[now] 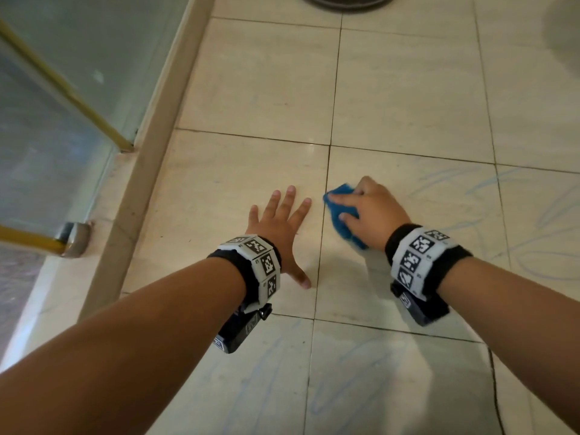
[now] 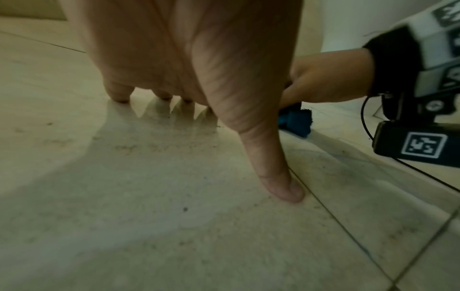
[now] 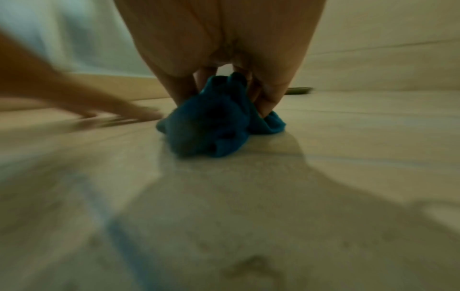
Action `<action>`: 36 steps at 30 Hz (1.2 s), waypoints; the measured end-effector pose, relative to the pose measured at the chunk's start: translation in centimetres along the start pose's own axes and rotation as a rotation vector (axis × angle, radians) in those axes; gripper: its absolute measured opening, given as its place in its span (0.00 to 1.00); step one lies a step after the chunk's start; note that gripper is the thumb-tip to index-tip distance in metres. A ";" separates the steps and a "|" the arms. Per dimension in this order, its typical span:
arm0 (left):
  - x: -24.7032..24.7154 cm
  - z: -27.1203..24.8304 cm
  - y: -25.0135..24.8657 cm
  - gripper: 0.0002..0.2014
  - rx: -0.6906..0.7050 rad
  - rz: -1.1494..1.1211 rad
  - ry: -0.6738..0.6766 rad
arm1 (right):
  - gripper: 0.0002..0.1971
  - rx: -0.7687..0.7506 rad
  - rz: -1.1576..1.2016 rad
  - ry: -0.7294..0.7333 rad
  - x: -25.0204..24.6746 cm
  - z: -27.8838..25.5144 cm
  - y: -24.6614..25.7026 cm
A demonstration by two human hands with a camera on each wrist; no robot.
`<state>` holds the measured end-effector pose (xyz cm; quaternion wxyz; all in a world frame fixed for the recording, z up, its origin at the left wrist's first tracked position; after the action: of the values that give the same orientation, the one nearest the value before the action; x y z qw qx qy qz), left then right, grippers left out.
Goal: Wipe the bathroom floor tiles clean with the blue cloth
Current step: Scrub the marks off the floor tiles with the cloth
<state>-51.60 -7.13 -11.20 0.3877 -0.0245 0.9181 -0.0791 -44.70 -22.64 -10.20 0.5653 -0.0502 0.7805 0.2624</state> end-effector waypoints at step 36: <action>1.0 -2.5 2.2 0.74 -0.014 0.024 0.019 | 0.16 0.025 -0.060 0.047 1.0 -1.3 2.9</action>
<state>-54.03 -4.80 -10.59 0.3797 -0.0151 0.9225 -0.0684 -47.20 -20.55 -9.79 0.5552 -0.0727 0.7947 0.2343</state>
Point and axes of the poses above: each hand's wrist, its own z-axis towards the middle knuckle, its own x-axis out of the palm, y = z × x, the point moved 5 cm from there along z, towards the middle knuckle, and after that the axes turned 6 degrees about -z, right-handed, at the moved point
